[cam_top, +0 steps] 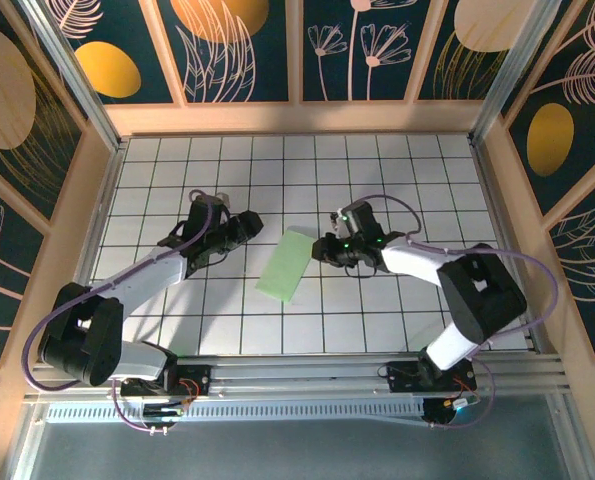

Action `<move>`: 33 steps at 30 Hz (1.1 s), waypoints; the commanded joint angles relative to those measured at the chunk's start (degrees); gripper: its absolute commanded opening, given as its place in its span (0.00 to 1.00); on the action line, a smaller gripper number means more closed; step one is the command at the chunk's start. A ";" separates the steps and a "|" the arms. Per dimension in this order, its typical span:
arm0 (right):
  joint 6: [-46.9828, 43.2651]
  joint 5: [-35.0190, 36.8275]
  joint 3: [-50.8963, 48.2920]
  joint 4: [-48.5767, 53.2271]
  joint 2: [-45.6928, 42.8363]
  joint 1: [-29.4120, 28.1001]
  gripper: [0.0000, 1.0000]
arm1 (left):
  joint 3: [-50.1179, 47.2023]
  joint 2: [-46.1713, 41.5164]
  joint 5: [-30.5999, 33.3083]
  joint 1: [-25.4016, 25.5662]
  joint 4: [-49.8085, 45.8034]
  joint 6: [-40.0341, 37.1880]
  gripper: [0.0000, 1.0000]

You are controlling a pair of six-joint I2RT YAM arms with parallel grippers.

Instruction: Fold a paper plane with a square sheet of paper (fold left side to right side)

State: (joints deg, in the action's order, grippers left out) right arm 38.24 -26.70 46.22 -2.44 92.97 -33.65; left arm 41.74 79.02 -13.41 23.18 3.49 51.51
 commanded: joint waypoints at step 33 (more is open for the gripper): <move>-34.23 -0.09 15.16 18.11 20.19 4.02 0.02 | -0.27 9.59 -17.76 2.73 -6.65 -10.11 0.37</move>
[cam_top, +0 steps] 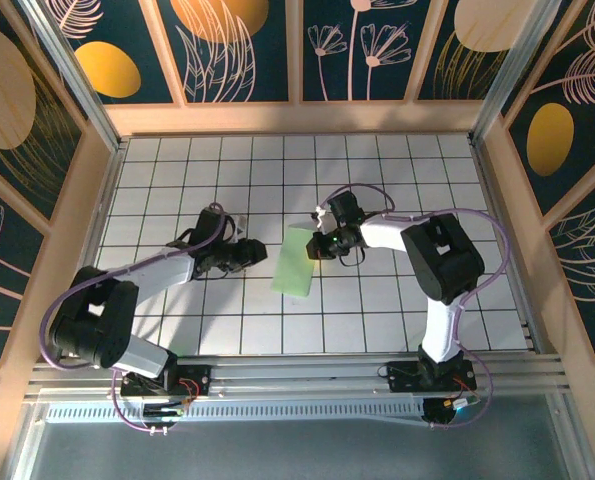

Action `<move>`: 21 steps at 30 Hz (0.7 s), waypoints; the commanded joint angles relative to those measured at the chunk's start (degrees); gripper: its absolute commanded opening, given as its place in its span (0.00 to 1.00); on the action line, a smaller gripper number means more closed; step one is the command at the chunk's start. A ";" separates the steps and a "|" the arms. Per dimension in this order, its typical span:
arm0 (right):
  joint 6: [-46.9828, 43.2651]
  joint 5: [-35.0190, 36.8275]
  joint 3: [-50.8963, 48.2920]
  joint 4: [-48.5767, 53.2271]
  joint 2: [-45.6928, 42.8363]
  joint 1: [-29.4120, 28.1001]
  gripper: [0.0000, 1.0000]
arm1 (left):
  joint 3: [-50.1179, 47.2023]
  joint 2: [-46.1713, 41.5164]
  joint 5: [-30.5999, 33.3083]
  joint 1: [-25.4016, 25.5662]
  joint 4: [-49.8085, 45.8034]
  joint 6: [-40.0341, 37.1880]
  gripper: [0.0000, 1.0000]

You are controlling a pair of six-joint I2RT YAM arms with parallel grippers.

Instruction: Fold a paper plane with a square sheet of paper (fold left side to right side)

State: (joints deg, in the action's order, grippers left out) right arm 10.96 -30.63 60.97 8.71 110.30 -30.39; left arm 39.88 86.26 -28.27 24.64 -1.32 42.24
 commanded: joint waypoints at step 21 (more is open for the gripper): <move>-6.83 4.53 1.27 6.32 1.85 -0.37 0.02 | 12.07 18.12 -0.98 3.74 1.63 -0.13 0.39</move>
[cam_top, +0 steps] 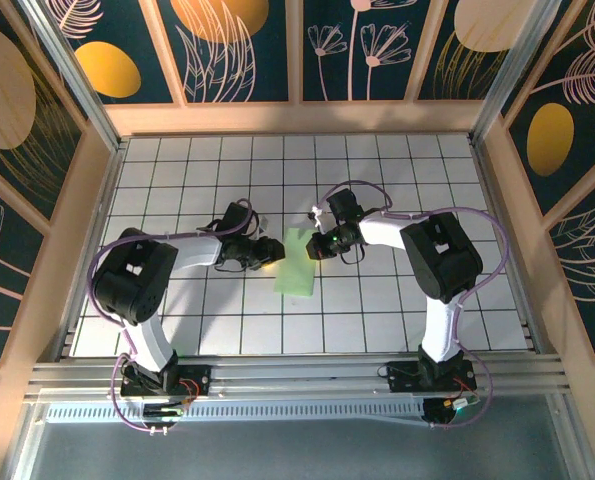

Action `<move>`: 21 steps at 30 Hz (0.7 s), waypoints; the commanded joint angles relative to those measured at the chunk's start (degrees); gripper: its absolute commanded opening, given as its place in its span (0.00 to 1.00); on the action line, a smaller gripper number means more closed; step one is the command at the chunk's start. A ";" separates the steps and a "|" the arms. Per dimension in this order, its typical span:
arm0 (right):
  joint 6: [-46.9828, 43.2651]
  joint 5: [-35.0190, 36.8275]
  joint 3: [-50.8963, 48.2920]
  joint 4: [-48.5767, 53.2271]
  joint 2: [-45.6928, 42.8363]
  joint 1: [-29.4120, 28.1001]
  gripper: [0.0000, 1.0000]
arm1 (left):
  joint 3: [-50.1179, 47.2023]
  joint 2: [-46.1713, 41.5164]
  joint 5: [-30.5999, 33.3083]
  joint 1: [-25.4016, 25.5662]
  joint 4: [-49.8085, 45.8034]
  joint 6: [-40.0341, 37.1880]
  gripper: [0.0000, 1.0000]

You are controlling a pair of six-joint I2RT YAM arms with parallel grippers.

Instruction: Fold a paper plane with a square sheet of paper (fold left side to right side)

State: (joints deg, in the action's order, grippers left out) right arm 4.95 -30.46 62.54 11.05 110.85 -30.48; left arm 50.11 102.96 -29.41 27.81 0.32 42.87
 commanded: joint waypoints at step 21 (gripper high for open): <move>-0.64 5.49 -0.48 3.72 1.34 -0.46 0.02 | 0.99 0.01 -2.09 1.98 0.12 0.48 0.37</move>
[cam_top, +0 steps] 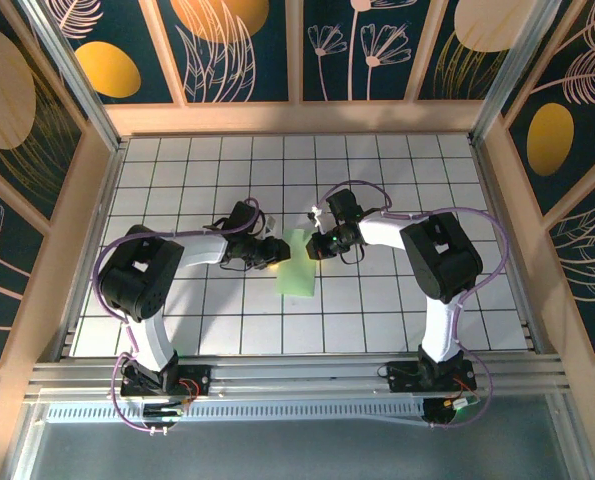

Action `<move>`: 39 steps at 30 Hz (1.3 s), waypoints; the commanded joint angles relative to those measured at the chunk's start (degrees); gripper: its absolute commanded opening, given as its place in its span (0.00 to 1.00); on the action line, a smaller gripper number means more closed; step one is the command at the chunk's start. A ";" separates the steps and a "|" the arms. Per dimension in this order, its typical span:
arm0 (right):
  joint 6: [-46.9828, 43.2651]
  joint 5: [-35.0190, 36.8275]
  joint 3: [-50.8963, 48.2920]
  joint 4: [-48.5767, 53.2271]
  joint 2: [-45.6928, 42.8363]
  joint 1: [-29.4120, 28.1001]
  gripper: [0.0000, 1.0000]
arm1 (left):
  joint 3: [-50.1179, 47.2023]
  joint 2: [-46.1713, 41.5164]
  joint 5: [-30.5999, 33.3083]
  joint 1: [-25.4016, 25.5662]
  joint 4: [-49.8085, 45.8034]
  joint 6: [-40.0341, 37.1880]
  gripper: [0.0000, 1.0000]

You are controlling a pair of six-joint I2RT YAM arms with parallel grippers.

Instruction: Fold a paper plane with a square sheet of paper (fold left side to right side)

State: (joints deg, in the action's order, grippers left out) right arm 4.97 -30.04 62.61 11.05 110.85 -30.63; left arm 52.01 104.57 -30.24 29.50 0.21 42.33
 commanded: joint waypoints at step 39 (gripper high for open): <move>1.73 43.07 -28.41 -18.89 -32.20 -31.25 0.65 | -10.88 -9.74 -0.69 1.35 9.81 18.30 0.00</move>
State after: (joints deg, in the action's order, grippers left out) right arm 8.08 3.62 35.73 -4.16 78.70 -58.57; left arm 41.71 95.90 -31.00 30.39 8.40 57.76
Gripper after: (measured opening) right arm 0.644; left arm 0.044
